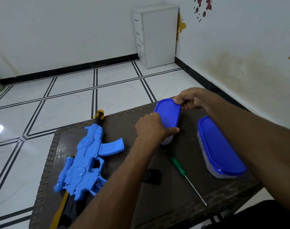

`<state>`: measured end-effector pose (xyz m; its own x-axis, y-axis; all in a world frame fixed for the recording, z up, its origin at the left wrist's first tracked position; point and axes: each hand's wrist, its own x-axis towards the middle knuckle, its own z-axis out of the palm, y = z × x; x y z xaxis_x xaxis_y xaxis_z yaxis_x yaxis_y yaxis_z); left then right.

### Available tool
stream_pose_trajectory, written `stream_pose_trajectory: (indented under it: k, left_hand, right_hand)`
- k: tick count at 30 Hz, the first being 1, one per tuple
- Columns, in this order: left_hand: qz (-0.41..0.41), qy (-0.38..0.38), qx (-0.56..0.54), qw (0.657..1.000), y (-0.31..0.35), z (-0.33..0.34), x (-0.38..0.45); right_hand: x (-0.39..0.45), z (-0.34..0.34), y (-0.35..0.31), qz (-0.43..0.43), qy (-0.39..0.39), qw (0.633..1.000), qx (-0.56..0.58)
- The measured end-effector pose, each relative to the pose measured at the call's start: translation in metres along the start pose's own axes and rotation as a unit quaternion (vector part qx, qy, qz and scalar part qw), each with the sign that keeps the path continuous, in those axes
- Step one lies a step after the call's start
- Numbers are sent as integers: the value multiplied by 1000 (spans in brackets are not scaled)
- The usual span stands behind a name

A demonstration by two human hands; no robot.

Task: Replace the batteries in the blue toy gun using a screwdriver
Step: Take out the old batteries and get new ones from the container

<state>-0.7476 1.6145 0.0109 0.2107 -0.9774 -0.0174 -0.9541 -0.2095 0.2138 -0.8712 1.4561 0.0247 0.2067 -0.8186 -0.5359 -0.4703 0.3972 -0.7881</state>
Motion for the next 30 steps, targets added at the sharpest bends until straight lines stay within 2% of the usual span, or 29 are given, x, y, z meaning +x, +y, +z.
stream_pose_trajectory:
  k: [4,8,10,12,15,16,19,22,26,30]
  left_hand:
    - [-13,17,-27,999,-1,4,-1]
    - [-26,21,-54,998,-4,5,-5]
    - [-24,6,-85,996,-10,3,-8]
    - [-34,-11,-177,984,-20,0,-6]
    - [-118,10,-387,915,-39,-1,-4]
    - [-143,10,-421,896,-46,1,-3]
    - [-170,-41,-458,872,-53,3,-6]
    - [-201,-65,-527,823,-54,4,-4]
    - [-218,-79,-557,798,-54,3,-3]
    - [-215,-83,-565,792,-53,5,1]
  right_hand:
    - [3,5,3,-27,44,999,-18]
    - [-1,18,-2,-118,122,967,-191]
    - [-7,26,-5,-153,117,947,-258]
    - [-12,30,-6,-169,100,939,-284]
    - [-10,33,-11,-180,121,944,-249]
    - [-9,36,-12,-185,132,943,-243]
    - [-4,50,-12,-183,121,947,-236]
    - [7,61,-15,-166,109,962,-189]
    - [14,62,-20,-98,89,982,-138]
    - [7,58,-25,-47,89,988,-120]
